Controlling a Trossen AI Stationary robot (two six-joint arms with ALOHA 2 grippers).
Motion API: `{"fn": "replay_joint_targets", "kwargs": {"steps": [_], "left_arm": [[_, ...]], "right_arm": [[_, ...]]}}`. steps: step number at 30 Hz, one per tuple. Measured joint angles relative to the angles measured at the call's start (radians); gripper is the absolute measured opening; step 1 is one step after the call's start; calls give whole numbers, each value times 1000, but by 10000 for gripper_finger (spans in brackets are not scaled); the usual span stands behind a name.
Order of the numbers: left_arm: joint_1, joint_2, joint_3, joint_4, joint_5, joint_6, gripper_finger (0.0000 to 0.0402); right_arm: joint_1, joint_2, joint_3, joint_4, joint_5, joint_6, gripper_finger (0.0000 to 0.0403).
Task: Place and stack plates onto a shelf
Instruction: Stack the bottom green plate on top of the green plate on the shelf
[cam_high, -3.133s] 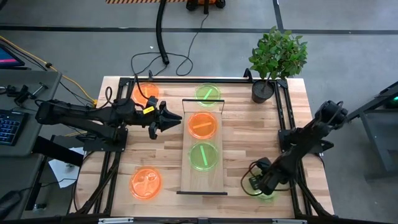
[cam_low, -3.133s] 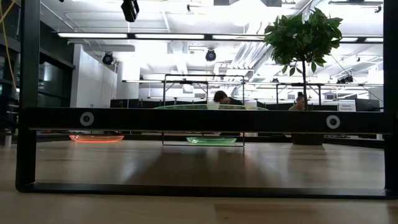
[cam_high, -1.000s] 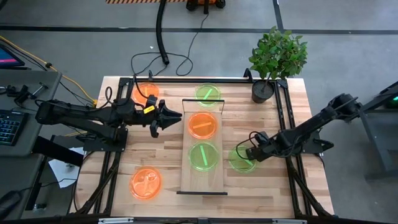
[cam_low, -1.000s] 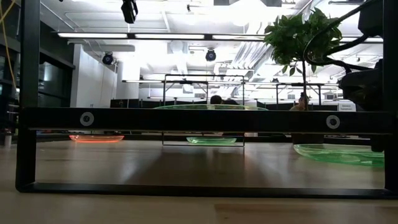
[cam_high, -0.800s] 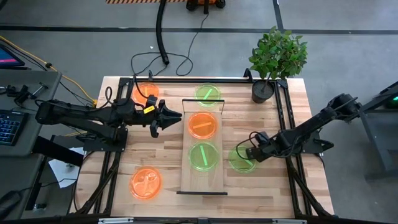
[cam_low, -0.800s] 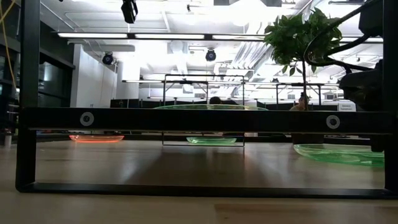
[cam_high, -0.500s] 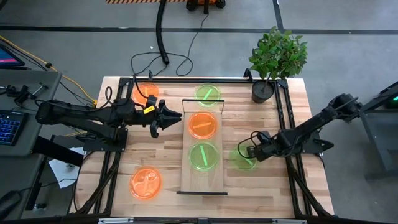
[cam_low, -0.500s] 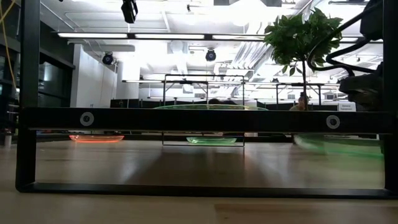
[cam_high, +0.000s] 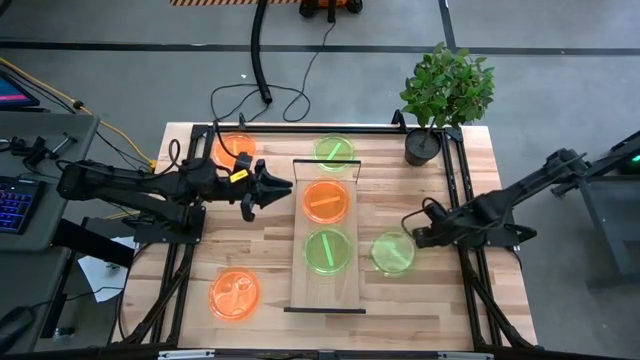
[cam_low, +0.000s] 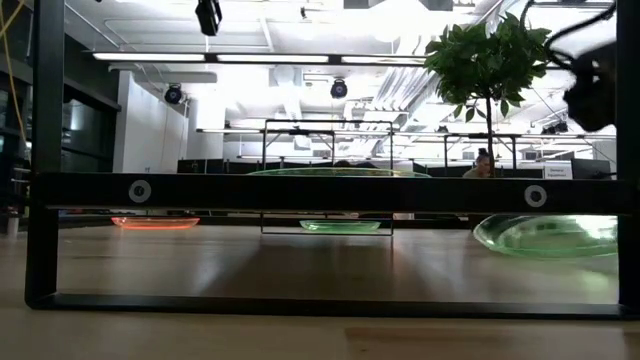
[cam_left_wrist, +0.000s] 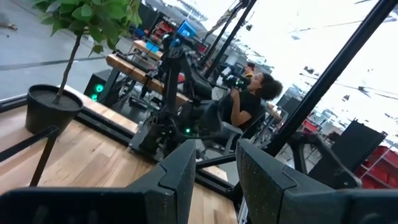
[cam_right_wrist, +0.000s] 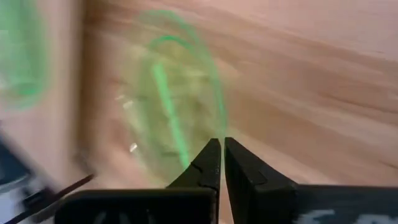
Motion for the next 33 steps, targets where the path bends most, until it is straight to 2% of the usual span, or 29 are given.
{"fn": "replay_joint_targets", "kwargs": {"steps": [6,12,20,23,27,33], "left_arm": [[0,0,0,39,0,0,106],[0,0,0,44,0,0,106],[0,0,0,44,0,-3,106],[0,0,0,44,0,-7,106],[0,0,0,43,0,-7,106],[0,0,0,43,-17,-7,106]], "right_arm": [[0,-59,3,123,34,-44,0],[0,-16,3,51,34,3,0],[0,86,3,53,42,-17,6],[0,136,3,54,63,-17,33],[0,197,3,65,85,-17,100],[0,278,1,105,194,-26,192]]}}
